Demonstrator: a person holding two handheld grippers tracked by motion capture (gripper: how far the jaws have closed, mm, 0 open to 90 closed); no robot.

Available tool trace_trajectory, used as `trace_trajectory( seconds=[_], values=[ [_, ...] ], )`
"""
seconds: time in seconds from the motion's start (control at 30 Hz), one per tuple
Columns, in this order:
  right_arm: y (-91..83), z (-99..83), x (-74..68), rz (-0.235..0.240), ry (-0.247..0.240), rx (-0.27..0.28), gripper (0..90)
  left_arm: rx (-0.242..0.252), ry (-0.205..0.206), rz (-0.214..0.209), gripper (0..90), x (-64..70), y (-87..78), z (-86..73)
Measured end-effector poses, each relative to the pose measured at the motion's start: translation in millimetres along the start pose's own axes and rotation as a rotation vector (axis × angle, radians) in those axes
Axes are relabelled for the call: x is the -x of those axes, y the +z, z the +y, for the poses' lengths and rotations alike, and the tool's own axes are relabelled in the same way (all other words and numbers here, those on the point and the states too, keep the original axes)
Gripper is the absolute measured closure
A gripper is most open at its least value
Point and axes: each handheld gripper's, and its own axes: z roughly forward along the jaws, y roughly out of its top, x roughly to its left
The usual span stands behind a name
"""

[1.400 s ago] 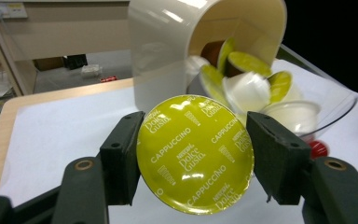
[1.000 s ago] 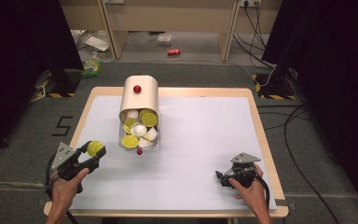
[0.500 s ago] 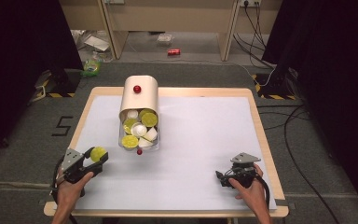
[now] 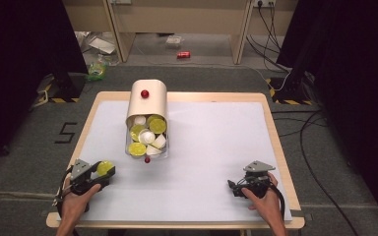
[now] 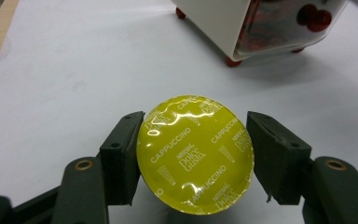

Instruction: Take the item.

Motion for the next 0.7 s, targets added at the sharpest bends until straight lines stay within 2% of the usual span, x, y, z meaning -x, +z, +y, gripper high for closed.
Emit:
trace_trajectory(
  seconds=[0.2, 0.43, 0.6, 0.7],
  values=[
    [0.0, 0.0, -0.1, -0.001, -0.001, 0.001, 7.8, -0.017, -0.006, 0.001, 38.8, -1.3, 0.1, -0.1],
    [0.1, 0.0, 0.0, 0.0, -0.001, 0.001, 7.7, -0.052, 0.021, 0.0, 38.3, 1.3, 3.2, 0.6],
    [0.1, 0.0, -0.2, -0.002, -0.001, 0.001, 7.7, -0.05, 0.027, 0.0, 37.2, 1.8, 3.0, 0.5],
    [0.1, 0.0, -0.2, -0.002, -0.001, 0.001, 7.7, -0.048, 0.031, -0.006, 33.3, 2.1, 3.0, 0.4]
  ],
)
